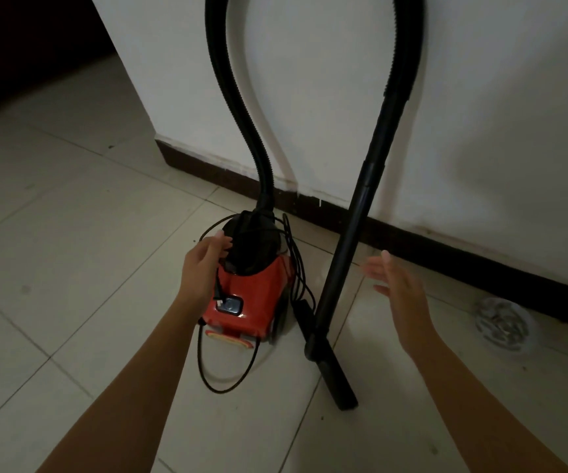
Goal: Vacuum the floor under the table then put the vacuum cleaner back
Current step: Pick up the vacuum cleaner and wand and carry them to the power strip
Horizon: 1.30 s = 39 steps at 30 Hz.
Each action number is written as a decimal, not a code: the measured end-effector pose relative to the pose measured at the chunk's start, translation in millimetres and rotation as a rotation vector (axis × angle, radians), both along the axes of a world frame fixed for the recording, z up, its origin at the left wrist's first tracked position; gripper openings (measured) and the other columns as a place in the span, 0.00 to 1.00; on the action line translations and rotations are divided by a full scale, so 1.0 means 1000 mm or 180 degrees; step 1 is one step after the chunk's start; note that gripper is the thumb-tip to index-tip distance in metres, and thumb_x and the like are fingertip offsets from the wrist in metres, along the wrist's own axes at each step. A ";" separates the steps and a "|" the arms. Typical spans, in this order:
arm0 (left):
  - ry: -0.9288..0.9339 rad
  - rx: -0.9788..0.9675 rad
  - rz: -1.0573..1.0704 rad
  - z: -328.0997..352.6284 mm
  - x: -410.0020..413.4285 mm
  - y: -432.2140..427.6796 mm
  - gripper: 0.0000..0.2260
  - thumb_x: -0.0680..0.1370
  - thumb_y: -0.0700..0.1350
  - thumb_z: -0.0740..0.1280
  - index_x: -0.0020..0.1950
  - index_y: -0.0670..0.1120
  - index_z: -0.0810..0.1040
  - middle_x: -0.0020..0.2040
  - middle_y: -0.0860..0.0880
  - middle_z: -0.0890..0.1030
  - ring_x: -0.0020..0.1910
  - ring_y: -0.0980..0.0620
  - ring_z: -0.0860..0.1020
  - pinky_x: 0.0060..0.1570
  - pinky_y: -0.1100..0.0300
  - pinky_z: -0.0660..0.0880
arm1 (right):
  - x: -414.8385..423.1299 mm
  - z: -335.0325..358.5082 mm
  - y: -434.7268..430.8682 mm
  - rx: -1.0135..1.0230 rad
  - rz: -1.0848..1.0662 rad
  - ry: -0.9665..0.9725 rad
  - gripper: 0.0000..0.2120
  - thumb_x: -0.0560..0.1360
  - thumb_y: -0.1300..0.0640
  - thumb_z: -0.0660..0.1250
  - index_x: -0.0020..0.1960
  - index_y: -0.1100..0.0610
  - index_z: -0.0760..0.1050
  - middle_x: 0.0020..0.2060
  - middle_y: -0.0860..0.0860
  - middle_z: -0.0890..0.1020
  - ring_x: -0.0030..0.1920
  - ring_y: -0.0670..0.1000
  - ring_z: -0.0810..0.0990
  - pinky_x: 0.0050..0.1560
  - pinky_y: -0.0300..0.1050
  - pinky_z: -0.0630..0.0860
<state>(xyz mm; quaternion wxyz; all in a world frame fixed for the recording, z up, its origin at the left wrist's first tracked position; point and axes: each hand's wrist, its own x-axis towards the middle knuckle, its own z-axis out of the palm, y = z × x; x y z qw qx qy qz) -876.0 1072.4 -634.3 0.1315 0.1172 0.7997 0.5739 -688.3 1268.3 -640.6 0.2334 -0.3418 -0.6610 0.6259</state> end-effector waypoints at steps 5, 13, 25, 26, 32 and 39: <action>0.0294 -0.0283 0.0022 -0.017 -0.022 0.026 0.17 0.79 0.48 0.63 0.67 0.45 0.72 0.62 0.52 0.72 0.59 0.55 0.71 0.59 0.59 0.70 | -0.019 -0.022 0.011 0.0078 -0.0270 0.0055 0.18 0.75 0.44 0.62 0.62 0.51 0.71 0.56 0.45 0.76 0.58 0.47 0.74 0.56 0.41 0.70; 0.0203 -0.0534 -0.0108 -0.059 -0.049 0.052 0.22 0.79 0.41 0.63 0.74 0.45 0.65 0.67 0.43 0.74 0.66 0.46 0.71 0.57 0.63 0.65 | -0.061 -0.051 0.010 0.0194 -0.0152 0.0045 0.21 0.75 0.52 0.67 0.66 0.52 0.71 0.57 0.44 0.77 0.53 0.38 0.75 0.48 0.31 0.70; 0.0179 -0.0329 -0.0103 -0.069 -0.053 0.052 0.22 0.80 0.42 0.62 0.74 0.48 0.64 0.67 0.44 0.73 0.66 0.45 0.71 0.58 0.60 0.67 | -0.075 -0.070 0.003 0.0160 -0.0270 0.0033 0.21 0.75 0.58 0.68 0.67 0.58 0.70 0.49 0.48 0.78 0.44 0.40 0.78 0.35 0.25 0.74; 0.0165 -0.0333 -0.0101 -0.069 -0.053 0.053 0.22 0.80 0.42 0.62 0.74 0.48 0.64 0.67 0.44 0.73 0.66 0.45 0.70 0.58 0.60 0.67 | -0.076 -0.070 0.003 0.0182 -0.0285 0.0023 0.20 0.75 0.58 0.67 0.66 0.59 0.70 0.49 0.48 0.78 0.44 0.40 0.78 0.34 0.25 0.74; 0.0052 -0.0240 -0.0007 -0.067 -0.056 0.053 0.21 0.78 0.39 0.65 0.70 0.46 0.69 0.65 0.45 0.75 0.65 0.46 0.72 0.62 0.57 0.68 | -0.076 -0.071 0.004 0.0304 -0.0265 -0.0024 0.18 0.76 0.58 0.67 0.64 0.57 0.70 0.49 0.49 0.77 0.43 0.41 0.78 0.35 0.28 0.76; -0.0269 -0.0075 0.0044 -0.057 -0.050 0.049 0.20 0.75 0.43 0.70 0.66 0.45 0.73 0.57 0.49 0.77 0.54 0.52 0.75 0.50 0.62 0.72 | -0.071 -0.066 -0.001 0.0298 -0.0344 -0.0043 0.18 0.76 0.58 0.66 0.64 0.56 0.69 0.48 0.46 0.76 0.43 0.39 0.76 0.38 0.30 0.73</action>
